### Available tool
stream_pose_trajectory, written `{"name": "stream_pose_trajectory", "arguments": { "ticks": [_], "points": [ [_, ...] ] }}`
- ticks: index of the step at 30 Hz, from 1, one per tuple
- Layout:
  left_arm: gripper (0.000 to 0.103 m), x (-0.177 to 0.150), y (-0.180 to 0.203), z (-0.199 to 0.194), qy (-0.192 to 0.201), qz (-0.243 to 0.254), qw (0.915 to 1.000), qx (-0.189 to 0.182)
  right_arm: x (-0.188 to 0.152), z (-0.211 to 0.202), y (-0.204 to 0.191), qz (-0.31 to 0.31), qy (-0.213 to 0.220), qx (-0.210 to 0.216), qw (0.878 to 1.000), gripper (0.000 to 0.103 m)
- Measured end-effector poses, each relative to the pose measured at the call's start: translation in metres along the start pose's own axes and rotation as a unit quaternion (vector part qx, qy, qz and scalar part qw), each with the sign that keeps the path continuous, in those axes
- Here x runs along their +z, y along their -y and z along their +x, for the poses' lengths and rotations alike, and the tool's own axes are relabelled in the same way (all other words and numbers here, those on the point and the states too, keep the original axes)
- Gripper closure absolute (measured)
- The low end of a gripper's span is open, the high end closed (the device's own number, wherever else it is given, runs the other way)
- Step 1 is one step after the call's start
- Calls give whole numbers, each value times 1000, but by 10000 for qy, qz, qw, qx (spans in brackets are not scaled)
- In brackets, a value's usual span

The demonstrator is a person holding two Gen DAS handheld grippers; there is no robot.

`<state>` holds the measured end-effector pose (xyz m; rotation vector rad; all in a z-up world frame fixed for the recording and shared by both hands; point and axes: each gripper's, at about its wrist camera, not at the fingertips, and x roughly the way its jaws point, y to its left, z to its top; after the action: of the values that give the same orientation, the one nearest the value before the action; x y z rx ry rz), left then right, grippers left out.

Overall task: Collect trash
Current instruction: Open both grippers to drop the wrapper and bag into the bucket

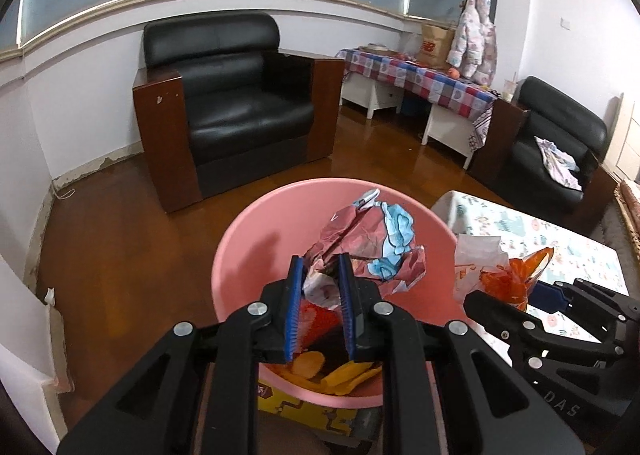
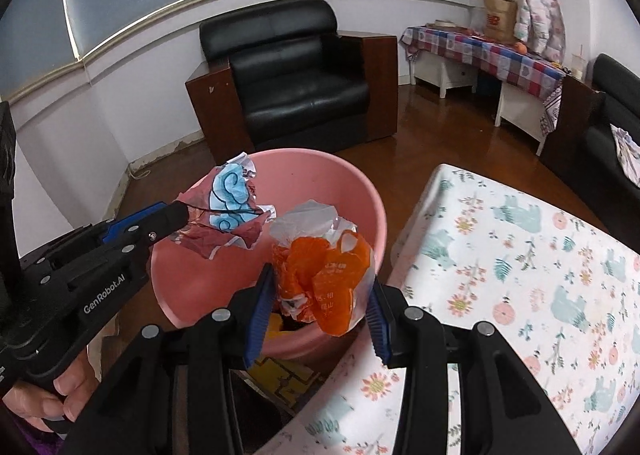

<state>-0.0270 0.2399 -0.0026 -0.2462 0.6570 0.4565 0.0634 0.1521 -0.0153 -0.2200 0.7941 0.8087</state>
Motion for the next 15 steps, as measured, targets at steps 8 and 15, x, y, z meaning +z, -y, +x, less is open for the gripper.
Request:
{"name": "stream_pose_trajectory", "arguments": {
  "ticks": [8, 15],
  "points": [
    [86, 0, -10, 12, -115, -53, 9999, 67, 7, 20, -9, -97, -73, 30, 9999, 61],
    [83, 3, -11, 23, -238, -66, 9997, 58, 6, 31, -9, -98, -167, 48, 9998, 60]
  ]
}}
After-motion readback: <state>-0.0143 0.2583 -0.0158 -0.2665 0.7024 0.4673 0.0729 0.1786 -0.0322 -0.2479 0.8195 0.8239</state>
